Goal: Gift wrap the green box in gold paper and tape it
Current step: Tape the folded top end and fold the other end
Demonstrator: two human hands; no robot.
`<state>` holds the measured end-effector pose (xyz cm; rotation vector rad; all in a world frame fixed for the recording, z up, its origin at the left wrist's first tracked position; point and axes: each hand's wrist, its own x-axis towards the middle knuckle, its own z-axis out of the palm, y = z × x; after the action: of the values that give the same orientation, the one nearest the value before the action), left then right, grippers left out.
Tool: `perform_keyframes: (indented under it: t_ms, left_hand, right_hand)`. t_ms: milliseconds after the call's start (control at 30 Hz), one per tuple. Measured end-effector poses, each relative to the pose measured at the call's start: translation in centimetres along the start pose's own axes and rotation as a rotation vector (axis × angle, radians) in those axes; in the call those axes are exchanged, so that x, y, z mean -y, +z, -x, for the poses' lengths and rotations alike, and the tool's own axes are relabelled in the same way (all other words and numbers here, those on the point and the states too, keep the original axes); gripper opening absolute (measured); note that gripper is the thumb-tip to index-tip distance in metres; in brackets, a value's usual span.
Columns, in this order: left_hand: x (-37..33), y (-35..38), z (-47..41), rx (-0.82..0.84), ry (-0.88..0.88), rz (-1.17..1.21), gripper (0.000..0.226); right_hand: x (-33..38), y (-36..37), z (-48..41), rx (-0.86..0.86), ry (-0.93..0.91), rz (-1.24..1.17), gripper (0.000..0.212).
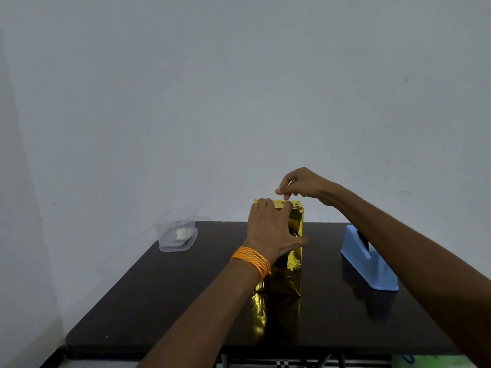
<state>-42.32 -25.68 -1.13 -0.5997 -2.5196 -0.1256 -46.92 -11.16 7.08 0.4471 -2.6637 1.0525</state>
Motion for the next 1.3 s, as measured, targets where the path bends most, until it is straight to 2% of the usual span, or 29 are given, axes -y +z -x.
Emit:
perform_keyframes:
  t_ms: [567,867,1000,1167,1300]
  left_hand:
    - [-0.2,-0.7,0.0,0.058,0.008,-0.013,0.091]
    - [-0.3,-1.5,0.0,0.121,0.032,-0.118,0.107]
    - [-0.3,-1.5,-0.1,0.133,0.03,-0.124,0.108]
    - [-0.1,-1.3,-0.3,0.14,0.031,-0.141,0.107]
    - [0.0,-1.4,-0.3,0.144,0.029,-0.11,0.106]
  right_hand:
    - [-0.2,-0.2,-2.4,0.162,0.118,0.154,0.018]
    - [0.6,-0.2,-3.7,0.264,0.191,0.279,0.017]
    - [1.5,-0.2,-4.2,0.275,0.238,0.415,0.029]
    - [1.9,-0.6,-4.5,0.207,0.313,0.598,0.065]
    - [-0.1,-0.8,-3.4,0.198,0.418,0.436,0.074]
